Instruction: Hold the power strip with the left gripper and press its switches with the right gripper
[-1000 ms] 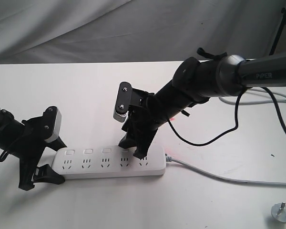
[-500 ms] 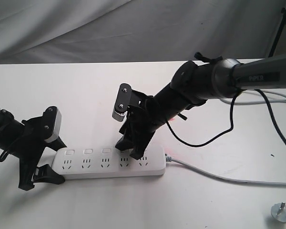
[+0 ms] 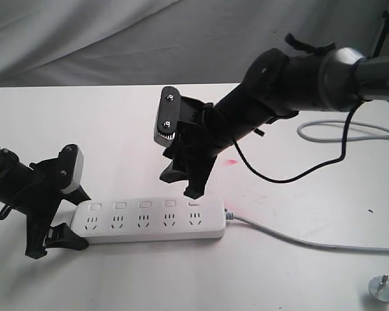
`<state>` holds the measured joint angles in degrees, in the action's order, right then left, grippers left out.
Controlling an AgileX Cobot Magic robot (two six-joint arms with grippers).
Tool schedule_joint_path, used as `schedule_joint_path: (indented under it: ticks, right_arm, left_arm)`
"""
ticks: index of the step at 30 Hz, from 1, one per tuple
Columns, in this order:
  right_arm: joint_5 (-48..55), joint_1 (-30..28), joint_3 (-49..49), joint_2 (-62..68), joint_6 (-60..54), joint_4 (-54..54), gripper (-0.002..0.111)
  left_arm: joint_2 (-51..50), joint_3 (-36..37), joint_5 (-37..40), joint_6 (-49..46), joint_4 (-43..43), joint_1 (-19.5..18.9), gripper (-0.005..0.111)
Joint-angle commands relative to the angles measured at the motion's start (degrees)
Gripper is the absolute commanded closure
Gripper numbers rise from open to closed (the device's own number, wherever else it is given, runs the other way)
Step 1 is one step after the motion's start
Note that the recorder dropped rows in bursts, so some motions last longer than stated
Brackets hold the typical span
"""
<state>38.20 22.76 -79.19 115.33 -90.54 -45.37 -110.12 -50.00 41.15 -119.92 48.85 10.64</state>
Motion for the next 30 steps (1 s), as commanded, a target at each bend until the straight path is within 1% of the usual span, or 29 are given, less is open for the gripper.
schedule_joint_path:
  ticks: [1,9,15,30]
  right_arm:
    - [2.16,-2.53,0.03,-1.54,1.49,1.86,0.063]
    - [2.80,-4.96,0.15,-1.01,2.77,2.49,0.063]
    - [2.32,-4.94,2.42,1.94,2.14,-0.86,0.063]
    - [2.02,-4.94,2.42,5.60,2.00,-1.03,0.063]
  left_arm:
    - [-0.21,-0.27,-0.41,-0.06,0.26,0.31,0.040]
    - [-0.21,-0.27,-0.41,-0.06,0.26,0.31,0.040]
    - [-0.21,-0.27,-0.41,-0.06,0.26,0.31,0.040]
    - [-0.21,-0.27,-0.41,-0.06,0.26,0.31,0.040]
